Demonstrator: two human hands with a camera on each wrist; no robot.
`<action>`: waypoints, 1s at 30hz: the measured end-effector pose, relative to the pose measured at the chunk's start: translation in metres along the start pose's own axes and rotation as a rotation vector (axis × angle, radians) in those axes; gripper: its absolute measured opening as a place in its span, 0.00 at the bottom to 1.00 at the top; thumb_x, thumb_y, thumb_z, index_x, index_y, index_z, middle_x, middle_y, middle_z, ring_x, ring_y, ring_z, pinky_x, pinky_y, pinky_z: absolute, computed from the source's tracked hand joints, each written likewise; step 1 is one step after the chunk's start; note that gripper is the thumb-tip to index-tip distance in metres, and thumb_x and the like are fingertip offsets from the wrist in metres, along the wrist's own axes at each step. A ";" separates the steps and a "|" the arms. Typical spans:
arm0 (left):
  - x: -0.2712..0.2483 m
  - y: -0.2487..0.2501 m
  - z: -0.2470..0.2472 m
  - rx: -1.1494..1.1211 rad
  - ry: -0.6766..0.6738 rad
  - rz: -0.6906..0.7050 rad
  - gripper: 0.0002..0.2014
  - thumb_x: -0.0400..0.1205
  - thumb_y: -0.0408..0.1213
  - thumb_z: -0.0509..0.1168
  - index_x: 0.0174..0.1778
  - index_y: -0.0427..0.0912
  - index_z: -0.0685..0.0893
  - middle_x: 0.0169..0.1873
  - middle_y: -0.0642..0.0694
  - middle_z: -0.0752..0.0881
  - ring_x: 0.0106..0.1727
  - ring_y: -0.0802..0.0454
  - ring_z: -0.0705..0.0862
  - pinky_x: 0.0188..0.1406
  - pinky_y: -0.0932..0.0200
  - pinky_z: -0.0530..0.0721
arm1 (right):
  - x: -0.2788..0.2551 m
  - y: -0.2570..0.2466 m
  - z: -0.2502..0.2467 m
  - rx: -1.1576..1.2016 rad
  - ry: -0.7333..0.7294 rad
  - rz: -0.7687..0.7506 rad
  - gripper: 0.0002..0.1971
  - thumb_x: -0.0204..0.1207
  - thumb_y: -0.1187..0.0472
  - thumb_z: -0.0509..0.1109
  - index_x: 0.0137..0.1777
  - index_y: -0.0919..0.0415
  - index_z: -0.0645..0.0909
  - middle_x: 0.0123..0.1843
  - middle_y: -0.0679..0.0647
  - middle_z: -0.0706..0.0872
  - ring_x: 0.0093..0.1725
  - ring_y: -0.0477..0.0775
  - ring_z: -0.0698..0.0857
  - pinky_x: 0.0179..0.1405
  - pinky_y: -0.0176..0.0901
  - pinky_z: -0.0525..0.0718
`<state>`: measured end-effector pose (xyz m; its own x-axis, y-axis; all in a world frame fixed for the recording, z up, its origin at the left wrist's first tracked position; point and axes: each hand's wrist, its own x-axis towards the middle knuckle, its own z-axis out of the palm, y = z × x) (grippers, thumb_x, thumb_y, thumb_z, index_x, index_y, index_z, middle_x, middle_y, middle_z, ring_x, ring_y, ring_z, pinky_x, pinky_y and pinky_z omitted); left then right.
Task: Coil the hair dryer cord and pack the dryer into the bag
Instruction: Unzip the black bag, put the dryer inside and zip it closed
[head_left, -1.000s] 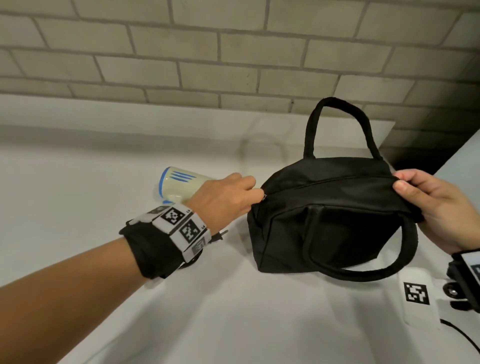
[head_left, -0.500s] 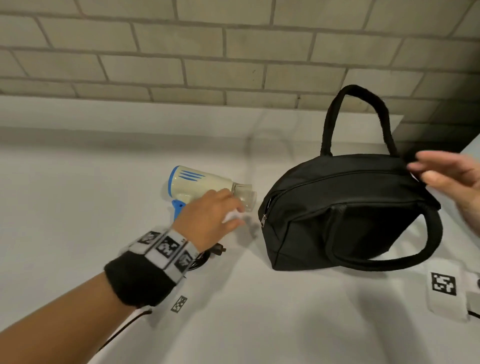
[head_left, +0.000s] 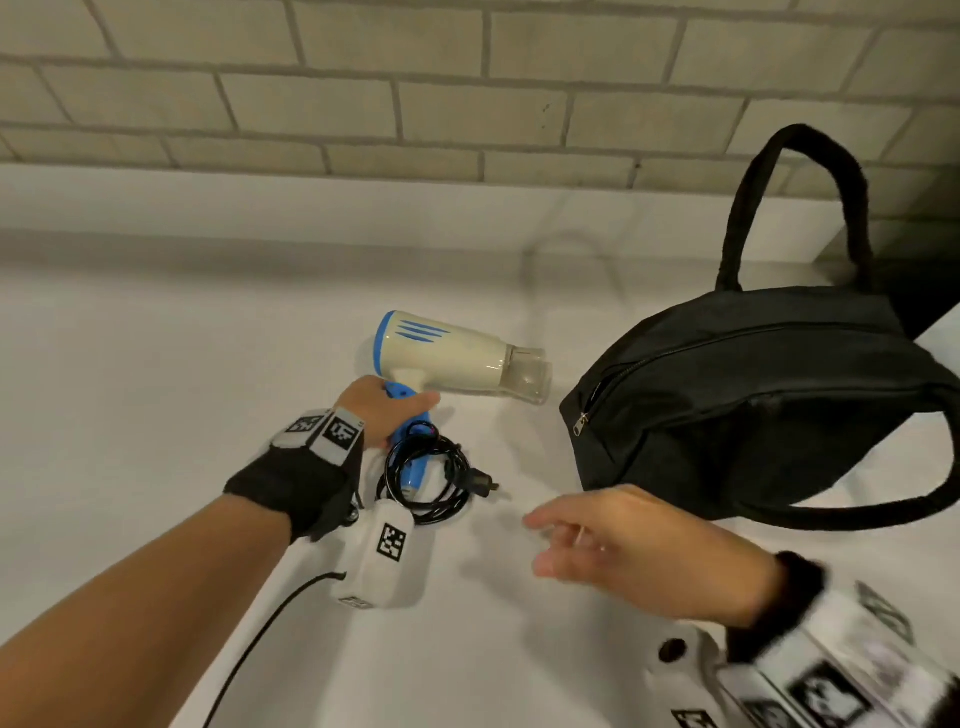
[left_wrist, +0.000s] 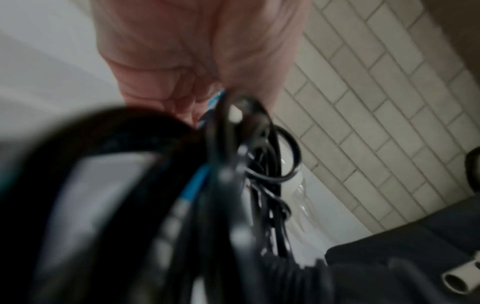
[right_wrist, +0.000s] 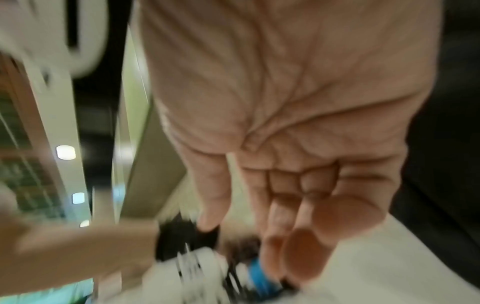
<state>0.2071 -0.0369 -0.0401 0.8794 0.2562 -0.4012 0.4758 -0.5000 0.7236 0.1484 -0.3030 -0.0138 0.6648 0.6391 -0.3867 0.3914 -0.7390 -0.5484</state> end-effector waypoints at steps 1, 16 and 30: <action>0.001 0.000 0.002 -0.007 -0.008 -0.005 0.16 0.74 0.50 0.69 0.35 0.39 0.79 0.40 0.38 0.83 0.39 0.44 0.81 0.41 0.54 0.81 | 0.027 -0.026 0.008 0.039 0.081 0.052 0.26 0.74 0.45 0.64 0.70 0.54 0.70 0.50 0.48 0.83 0.48 0.43 0.80 0.49 0.31 0.74; -0.009 -0.008 0.003 -0.499 -0.141 0.014 0.12 0.75 0.37 0.70 0.49 0.42 0.75 0.40 0.42 0.83 0.40 0.48 0.83 0.36 0.56 0.83 | 0.100 -0.059 0.019 0.426 0.463 0.060 0.11 0.68 0.62 0.72 0.41 0.45 0.74 0.39 0.52 0.85 0.38 0.51 0.84 0.41 0.44 0.84; -0.051 -0.019 0.008 -1.218 -0.413 -0.053 0.10 0.80 0.31 0.53 0.43 0.34 0.80 0.23 0.43 0.87 0.23 0.52 0.86 0.22 0.66 0.85 | 0.107 -0.075 0.002 0.125 0.469 -0.183 0.20 0.69 0.74 0.66 0.61 0.62 0.78 0.51 0.58 0.75 0.52 0.55 0.76 0.54 0.38 0.71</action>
<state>0.1532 -0.0468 -0.0377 0.8934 -0.1305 -0.4299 0.4089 0.6326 0.6577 0.1893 -0.1784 -0.0154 0.8176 0.5699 0.0820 0.4681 -0.5750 -0.6710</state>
